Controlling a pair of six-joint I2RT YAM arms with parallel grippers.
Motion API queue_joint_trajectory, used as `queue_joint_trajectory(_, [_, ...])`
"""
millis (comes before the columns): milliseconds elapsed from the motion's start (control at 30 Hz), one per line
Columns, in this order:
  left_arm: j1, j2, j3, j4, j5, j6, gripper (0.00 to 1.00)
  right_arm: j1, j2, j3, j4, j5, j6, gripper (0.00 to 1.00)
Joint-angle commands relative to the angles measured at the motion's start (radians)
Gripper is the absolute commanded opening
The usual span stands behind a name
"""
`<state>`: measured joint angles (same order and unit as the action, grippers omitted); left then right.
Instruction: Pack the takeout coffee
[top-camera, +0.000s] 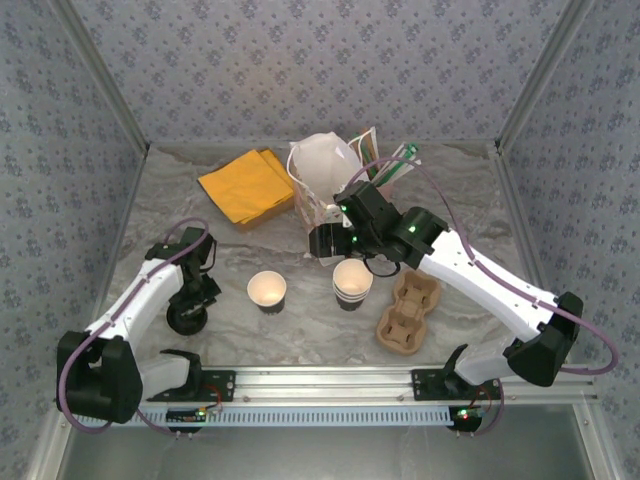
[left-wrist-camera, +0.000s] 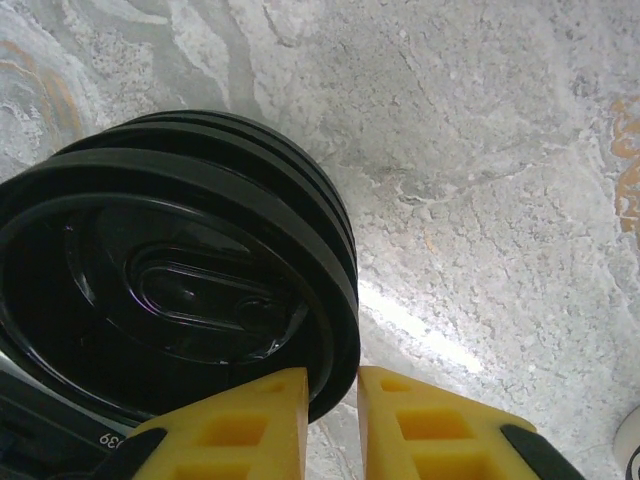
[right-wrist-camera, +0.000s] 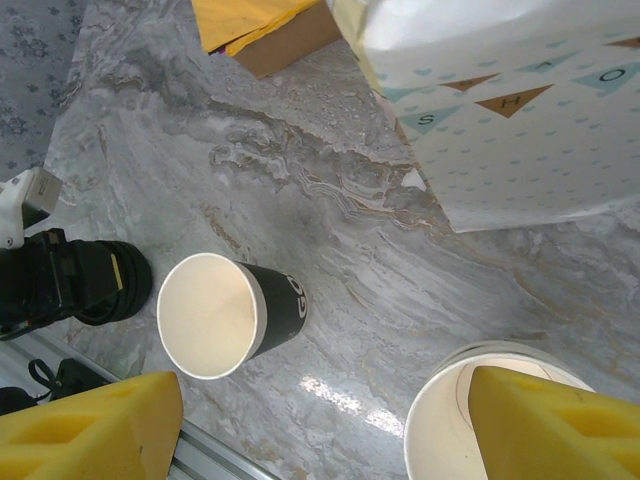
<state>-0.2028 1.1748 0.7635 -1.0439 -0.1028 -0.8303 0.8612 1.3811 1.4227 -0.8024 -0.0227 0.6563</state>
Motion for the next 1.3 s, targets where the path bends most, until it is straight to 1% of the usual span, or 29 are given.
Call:
queue_joint_trajectory(0, [0.008,0.001,0.006,-0.025,-0.020,-0.008,0.17,-0.008,-0.034,-0.011,0.009,-0.010,-0.019,0.77])
queue_joint_trajectory(33, [0.008,0.000,0.006,-0.026,-0.020,-0.010,0.17,-0.010,-0.035,-0.014,0.011,-0.012,-0.019,0.77])
queue_joint_trajectory(100, [0.008,0.000,0.008,-0.028,-0.019,-0.010,0.10,-0.014,-0.038,-0.016,0.014,-0.016,-0.019,0.77])
queue_joint_trajectory(133, [0.008,0.001,0.008,-0.030,-0.022,-0.013,0.10,-0.016,-0.038,-0.017,0.015,-0.017,-0.019,0.77])
queue_joint_trajectory(167, [0.008,0.003,0.009,-0.030,-0.024,-0.012,0.14,-0.015,-0.039,-0.018,0.015,-0.017,-0.020,0.77])
queue_joint_trajectory(200, [0.008,0.007,0.010,-0.034,-0.029,-0.013,0.21,-0.016,-0.040,-0.019,0.015,-0.019,-0.019,0.77])
queue_joint_trajectory(267, [0.008,0.014,0.014,-0.039,-0.037,-0.013,0.27,-0.017,-0.041,-0.022,0.018,-0.022,-0.020,0.77])
queue_joint_trajectory(300, [0.008,0.013,0.016,-0.039,-0.042,-0.016,0.33,-0.018,-0.043,-0.025,0.017,-0.023,-0.020,0.77])
queue_joint_trajectory(367, [0.008,0.008,0.013,-0.035,-0.047,-0.017,0.35,-0.020,-0.048,-0.030,0.021,-0.023,-0.020,0.77])
queue_joint_trajectory(400, [0.008,0.005,0.009,-0.026,-0.043,-0.014,0.39,-0.021,-0.050,-0.034,0.022,-0.023,-0.020,0.77])
queue_joint_trajectory(433, [0.009,0.005,0.003,-0.020,-0.042,-0.012,0.40,-0.024,-0.053,-0.038,0.021,-0.023,-0.020,0.77])
queue_joint_trajectory(533, [0.010,0.017,0.000,-0.001,-0.041,-0.001,0.40,-0.030,-0.061,-0.047,0.024,-0.029,-0.019,0.77])
queue_joint_trajectory(767, [0.009,0.054,-0.011,0.027,-0.057,0.017,0.32,-0.040,-0.070,-0.053,0.022,-0.036,-0.019,0.77])
queue_joint_trajectory(867, [0.009,0.054,-0.010,0.027,-0.058,0.017,0.26,-0.042,-0.071,-0.052,0.022,-0.037,-0.020,0.77])
queue_joint_trajectory(933, [0.009,0.045,-0.010,0.027,-0.058,0.015,0.23,-0.042,-0.072,-0.053,0.022,-0.038,-0.020,0.77])
queue_joint_trajectory(1000, [0.009,0.037,-0.012,0.021,-0.060,0.011,0.16,-0.044,-0.071,-0.053,0.024,-0.040,-0.020,0.77])
queue_joint_trajectory(1033, [0.010,0.032,-0.009,0.015,-0.061,0.008,0.14,-0.044,-0.072,-0.053,0.026,-0.041,-0.020,0.77])
queue_joint_trajectory(1267, [0.008,-0.018,0.040,-0.070,-0.058,-0.020,0.09,-0.044,-0.067,-0.051,0.039,-0.046,-0.020,0.77])
